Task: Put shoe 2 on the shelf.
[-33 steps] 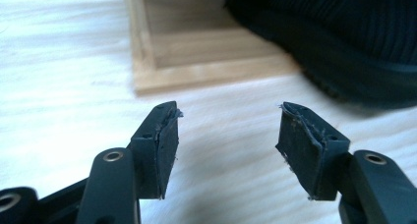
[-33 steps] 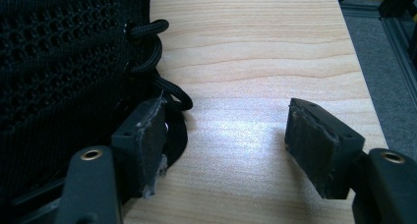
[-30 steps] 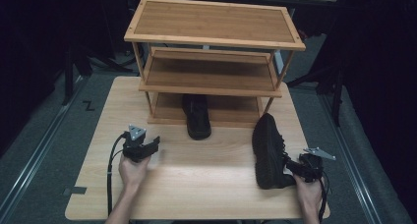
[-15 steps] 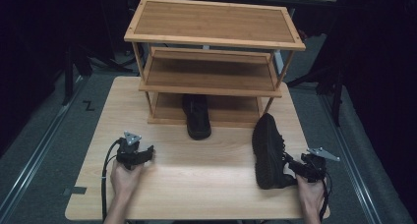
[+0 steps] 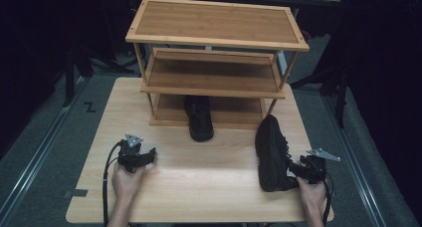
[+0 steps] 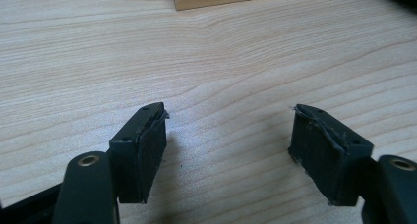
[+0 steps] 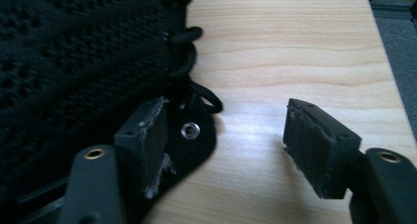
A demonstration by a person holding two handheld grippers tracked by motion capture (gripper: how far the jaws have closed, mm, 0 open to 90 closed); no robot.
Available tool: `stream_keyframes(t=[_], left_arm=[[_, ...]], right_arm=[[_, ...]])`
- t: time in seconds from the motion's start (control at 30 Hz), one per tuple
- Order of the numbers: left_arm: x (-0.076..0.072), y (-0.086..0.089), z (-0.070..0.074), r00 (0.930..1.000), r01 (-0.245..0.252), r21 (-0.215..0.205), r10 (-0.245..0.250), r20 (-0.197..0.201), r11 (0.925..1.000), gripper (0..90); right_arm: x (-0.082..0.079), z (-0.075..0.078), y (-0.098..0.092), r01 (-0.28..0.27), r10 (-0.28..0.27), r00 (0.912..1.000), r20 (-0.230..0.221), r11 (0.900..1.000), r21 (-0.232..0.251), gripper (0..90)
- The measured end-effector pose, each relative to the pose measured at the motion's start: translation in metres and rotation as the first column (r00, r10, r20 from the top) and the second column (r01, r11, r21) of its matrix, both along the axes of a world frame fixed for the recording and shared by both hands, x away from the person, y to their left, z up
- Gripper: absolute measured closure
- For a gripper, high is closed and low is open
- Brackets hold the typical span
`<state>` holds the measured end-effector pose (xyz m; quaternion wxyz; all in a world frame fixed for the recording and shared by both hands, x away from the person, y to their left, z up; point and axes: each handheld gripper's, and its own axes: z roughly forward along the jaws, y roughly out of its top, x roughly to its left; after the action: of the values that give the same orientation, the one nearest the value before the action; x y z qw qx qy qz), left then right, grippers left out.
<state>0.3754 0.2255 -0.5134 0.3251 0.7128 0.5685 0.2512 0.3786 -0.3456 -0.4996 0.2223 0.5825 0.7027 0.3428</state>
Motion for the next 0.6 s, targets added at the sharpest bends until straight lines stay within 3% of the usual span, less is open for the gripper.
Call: stream_keyframes(t=[0.13,0.6], left_arm=[[0.0,0.0,0.0,1.0,0.0,0.0,0.0,0.0,1.0,29.9],[0.0,0.0,0.0,1.0,0.001,-0.004,-0.001,-0.001,1.0,29.6]], right_arm=[[0.001,0.005,0.005,0.004,-0.004,0.9999,0.011,1.0,-0.01,32.1],[0.001,0.017,0.015,-0.066,0.066,0.9978,0.009,0.998,-0.01,34.3]])
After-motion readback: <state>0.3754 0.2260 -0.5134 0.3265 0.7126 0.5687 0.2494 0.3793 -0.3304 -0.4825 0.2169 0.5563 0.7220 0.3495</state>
